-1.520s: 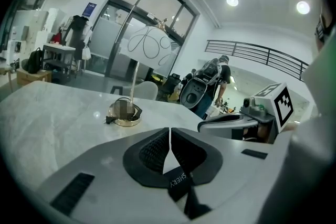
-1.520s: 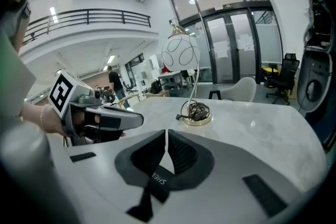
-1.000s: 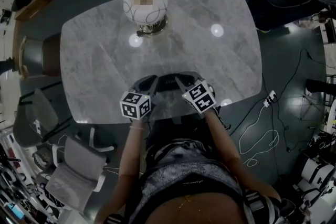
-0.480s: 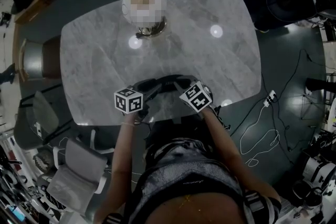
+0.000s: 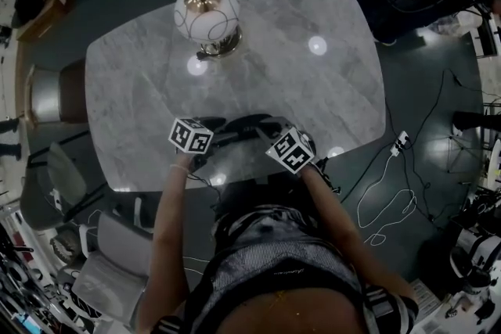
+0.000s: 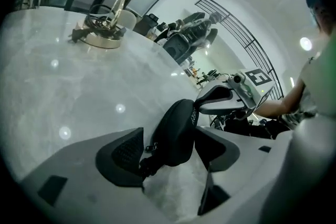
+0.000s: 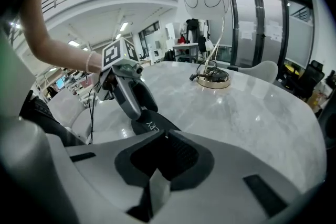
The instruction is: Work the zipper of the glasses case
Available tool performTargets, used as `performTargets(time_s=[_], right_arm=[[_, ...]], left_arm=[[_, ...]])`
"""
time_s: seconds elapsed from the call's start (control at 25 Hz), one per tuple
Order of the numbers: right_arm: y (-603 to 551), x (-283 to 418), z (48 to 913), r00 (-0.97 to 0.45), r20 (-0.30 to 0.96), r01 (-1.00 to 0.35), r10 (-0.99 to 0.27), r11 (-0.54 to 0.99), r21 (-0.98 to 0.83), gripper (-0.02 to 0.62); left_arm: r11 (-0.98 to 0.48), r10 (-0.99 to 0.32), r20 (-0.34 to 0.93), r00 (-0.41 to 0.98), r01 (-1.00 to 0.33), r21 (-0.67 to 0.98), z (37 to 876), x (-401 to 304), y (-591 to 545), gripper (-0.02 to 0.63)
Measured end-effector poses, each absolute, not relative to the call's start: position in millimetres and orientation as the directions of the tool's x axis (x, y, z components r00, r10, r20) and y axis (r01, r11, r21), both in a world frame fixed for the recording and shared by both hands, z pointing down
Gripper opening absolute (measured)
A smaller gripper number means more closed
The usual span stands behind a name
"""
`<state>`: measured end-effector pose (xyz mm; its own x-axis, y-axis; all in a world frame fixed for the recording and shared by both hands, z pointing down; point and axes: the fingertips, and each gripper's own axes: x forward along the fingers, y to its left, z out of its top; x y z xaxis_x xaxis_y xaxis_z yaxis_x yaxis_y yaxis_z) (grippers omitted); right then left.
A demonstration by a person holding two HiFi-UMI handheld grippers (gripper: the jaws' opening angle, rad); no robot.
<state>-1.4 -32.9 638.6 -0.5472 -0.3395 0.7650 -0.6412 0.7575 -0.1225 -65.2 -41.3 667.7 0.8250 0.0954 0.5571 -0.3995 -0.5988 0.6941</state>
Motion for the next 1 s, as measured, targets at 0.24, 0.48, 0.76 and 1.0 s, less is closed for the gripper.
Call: performTargets(time_s=[0.24, 0.48, 0.76, 1.0], right_arm=[[-22, 0, 638, -0.57, 0.753, -0.622, -0.328, 0.771, -0.135, 0.069], [-17, -2, 631, -0.602, 0.736, -0.599, -0.308, 0.784, -0.162, 0.069], [-27, -1, 614, -0.65, 0.719, -0.508, -0.246, 0.845, -0.17, 0.27], [-11, -8, 642, -0.564, 0.823, -0.268, -0.07, 0.958, -0.102, 0.307]], left_arm=[[-0.627, 0.195, 0.543, 0.816, -0.322, 0.709, 672, -49, -28, 0.285], [-0.72, 0.166, 0.59, 0.79, -0.312, 0.62, 670, -47, -22, 0.273], [-0.88, 0.059, 0.695, 0.716, -0.291, 0.375, 666, -45, -12, 0.27], [-0.938, -0.033, 0.739, 0.673, -0.276, 0.21, 670, -45, -5, 0.27]])
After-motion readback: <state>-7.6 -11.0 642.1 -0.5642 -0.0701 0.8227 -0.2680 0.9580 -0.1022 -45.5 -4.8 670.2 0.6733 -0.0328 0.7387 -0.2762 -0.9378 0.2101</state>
